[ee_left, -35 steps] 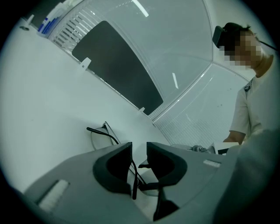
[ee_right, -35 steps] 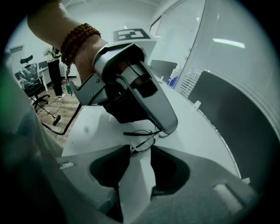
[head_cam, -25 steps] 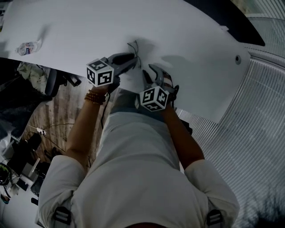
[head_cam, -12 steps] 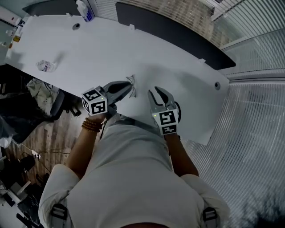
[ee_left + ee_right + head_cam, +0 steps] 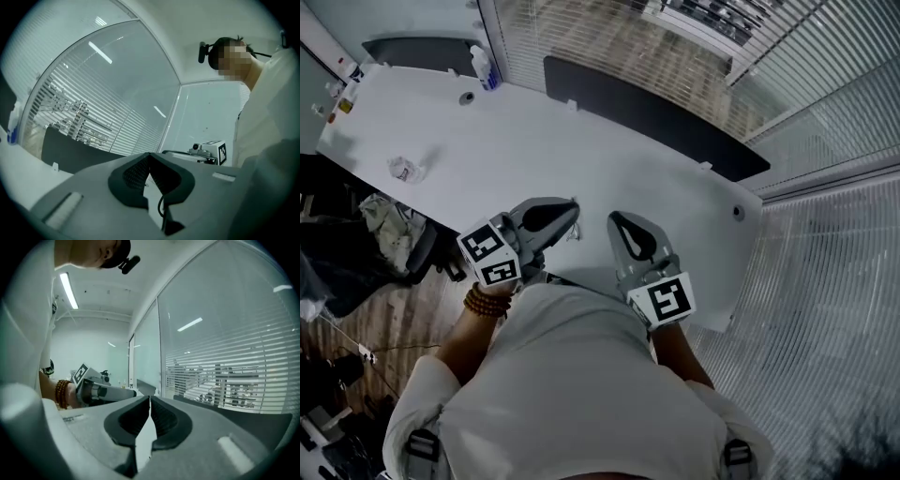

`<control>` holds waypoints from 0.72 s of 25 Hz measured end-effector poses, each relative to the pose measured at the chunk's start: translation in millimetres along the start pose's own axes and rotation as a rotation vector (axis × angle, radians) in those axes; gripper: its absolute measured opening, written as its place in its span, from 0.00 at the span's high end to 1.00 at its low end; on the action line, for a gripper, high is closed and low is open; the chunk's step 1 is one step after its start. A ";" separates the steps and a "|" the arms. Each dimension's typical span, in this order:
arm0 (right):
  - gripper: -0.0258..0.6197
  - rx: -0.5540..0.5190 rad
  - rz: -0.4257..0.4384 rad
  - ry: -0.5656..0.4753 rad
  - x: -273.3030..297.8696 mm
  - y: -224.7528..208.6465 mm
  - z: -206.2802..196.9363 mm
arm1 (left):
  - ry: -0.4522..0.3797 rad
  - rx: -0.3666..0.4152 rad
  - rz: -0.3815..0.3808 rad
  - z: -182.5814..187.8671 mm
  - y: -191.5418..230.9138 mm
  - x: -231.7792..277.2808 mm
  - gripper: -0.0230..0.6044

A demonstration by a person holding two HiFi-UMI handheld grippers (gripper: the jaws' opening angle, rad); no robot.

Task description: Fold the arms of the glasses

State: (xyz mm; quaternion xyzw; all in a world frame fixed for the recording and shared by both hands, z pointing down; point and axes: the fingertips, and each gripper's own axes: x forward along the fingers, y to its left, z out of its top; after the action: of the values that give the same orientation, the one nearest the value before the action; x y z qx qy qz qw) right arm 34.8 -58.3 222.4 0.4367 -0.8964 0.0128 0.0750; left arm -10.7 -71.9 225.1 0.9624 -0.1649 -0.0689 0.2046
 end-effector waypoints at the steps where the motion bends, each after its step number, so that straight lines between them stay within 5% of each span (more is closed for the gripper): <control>1: 0.95 -0.002 0.005 -0.012 -1.1 2.8 6.3 | -0.015 0.017 -0.001 5.8 -6.0 1.0 0.97; 9: 0.96 0.197 0.024 -0.091 -5.0 -6.0 17.8 | -0.026 0.106 0.058 4.9 -21.4 15.4 0.97; 18: 0.96 0.219 0.029 -0.120 -19.2 -18.3 19.4 | -0.024 0.124 0.060 -0.9 -32.9 30.4 0.97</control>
State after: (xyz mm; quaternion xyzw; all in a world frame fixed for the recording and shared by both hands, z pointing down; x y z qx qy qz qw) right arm 58.4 -56.3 199.6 0.4292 -0.8987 0.0856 -0.0270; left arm 27.5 -53.7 210.2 0.9669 -0.2002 -0.0639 0.1445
